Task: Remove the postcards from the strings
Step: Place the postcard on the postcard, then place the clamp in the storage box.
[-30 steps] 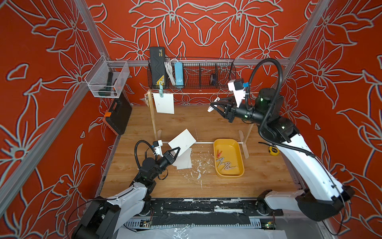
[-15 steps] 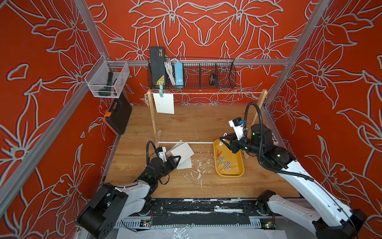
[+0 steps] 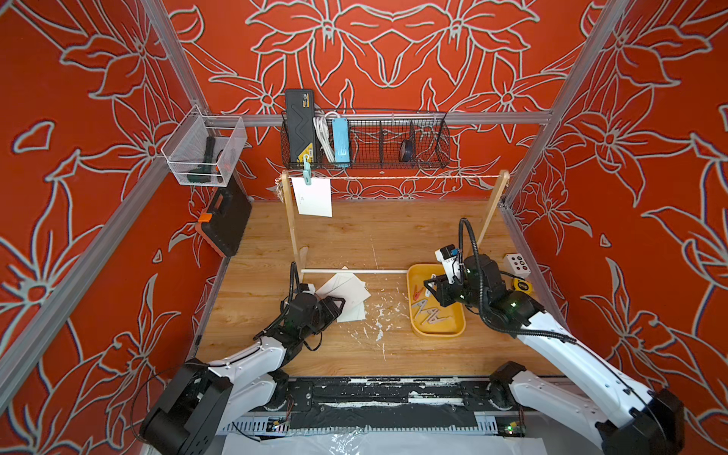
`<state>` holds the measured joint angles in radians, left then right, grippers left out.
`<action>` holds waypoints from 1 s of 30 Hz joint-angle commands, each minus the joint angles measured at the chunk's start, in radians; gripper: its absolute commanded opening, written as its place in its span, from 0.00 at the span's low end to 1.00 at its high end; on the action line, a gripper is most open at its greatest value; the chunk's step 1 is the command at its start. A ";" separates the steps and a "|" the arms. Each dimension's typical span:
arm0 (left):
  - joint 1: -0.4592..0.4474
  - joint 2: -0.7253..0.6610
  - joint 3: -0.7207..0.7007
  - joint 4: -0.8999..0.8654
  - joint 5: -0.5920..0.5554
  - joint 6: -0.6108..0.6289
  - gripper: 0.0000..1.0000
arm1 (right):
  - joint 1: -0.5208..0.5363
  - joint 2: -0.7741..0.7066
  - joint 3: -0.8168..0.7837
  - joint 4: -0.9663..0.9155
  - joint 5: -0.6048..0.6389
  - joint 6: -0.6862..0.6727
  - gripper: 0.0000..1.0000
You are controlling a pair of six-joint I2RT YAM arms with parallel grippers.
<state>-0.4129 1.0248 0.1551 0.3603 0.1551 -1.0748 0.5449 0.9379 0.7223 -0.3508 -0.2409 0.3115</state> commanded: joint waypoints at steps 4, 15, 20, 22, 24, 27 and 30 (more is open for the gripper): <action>-0.004 -0.122 -0.003 -0.167 -0.034 0.008 0.83 | -0.021 0.026 -0.043 0.055 0.042 0.034 0.29; -0.005 -0.253 0.033 -0.239 -0.029 0.024 0.83 | -0.069 0.156 -0.080 0.128 0.052 0.081 0.31; -0.004 -0.295 0.030 -0.156 -0.012 0.043 0.81 | -0.083 0.201 -0.088 0.144 0.064 0.086 0.33; -0.004 -0.301 0.029 -0.099 -0.002 0.052 0.80 | -0.086 0.212 -0.096 0.152 0.065 0.089 0.37; -0.004 -0.299 0.033 -0.054 -0.007 0.059 0.80 | -0.088 0.220 -0.097 0.158 0.061 0.093 0.43; -0.004 -0.302 0.035 0.008 -0.035 0.090 0.80 | -0.088 0.216 -0.084 0.142 0.058 0.092 0.52; -0.004 -0.317 0.033 0.069 -0.076 0.120 0.80 | -0.088 0.191 -0.057 0.118 0.053 0.083 0.57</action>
<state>-0.4133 0.7273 0.1669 0.3225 0.1242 -1.0019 0.4625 1.1542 0.6399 -0.2241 -0.1944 0.3943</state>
